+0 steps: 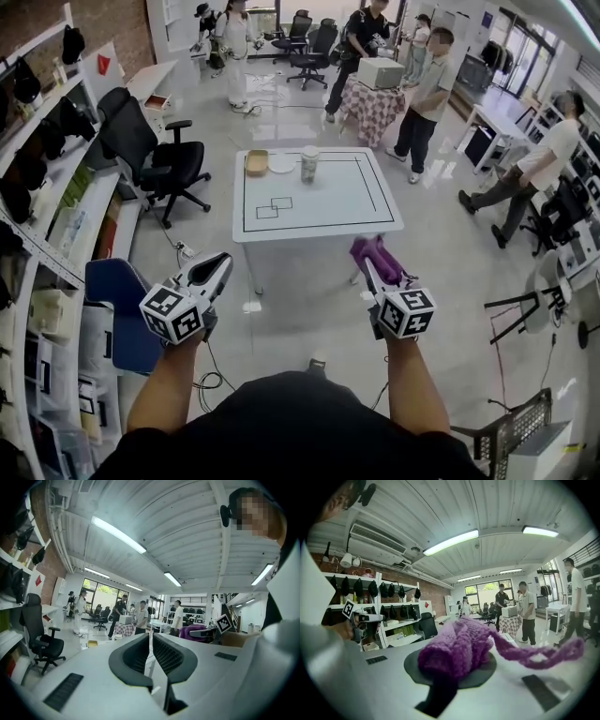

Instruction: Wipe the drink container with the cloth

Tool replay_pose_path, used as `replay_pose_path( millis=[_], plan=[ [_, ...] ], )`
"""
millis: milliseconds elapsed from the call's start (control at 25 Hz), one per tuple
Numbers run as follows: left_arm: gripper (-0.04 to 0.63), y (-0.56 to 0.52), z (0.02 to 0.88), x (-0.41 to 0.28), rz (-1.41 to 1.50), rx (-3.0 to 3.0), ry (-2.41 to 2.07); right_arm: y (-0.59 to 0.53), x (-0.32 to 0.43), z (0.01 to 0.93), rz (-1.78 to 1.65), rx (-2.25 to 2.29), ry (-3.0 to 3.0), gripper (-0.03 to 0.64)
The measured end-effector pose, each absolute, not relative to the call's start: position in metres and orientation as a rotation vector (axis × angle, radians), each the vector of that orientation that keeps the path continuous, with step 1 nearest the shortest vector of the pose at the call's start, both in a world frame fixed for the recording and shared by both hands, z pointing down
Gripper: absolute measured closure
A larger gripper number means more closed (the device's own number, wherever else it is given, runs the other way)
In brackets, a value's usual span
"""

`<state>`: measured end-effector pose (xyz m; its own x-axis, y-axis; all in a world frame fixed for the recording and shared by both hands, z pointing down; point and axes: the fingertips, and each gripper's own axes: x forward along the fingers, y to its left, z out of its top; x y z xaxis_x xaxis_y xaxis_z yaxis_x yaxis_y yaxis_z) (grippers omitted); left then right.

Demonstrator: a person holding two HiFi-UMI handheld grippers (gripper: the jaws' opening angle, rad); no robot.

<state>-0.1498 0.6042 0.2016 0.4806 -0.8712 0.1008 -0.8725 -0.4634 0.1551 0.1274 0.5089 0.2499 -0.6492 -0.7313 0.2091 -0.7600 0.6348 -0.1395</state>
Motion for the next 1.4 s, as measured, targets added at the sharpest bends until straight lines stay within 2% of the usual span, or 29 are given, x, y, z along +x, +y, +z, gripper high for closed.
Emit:
replay_pose_path(
  millis=[720,1120,1400],
  plan=[
    [0.552,0.398,0.220,-0.105,0.061,2.391,-1.646,0.274,0.155,0.277,0.302,1.060,-2.727,0.549],
    [0.552,0.341,0.233,-0.079,0.074,2.348,-1.689,0.210,0.167,0.294,0.331,0.948,-2.759,0.551],
    [0.552,0.323,0.245,-0.091,0.085,2.321,-1.698,0.187,0.158,0.308,0.376,0.933,-2.755,0.551]
  ],
)
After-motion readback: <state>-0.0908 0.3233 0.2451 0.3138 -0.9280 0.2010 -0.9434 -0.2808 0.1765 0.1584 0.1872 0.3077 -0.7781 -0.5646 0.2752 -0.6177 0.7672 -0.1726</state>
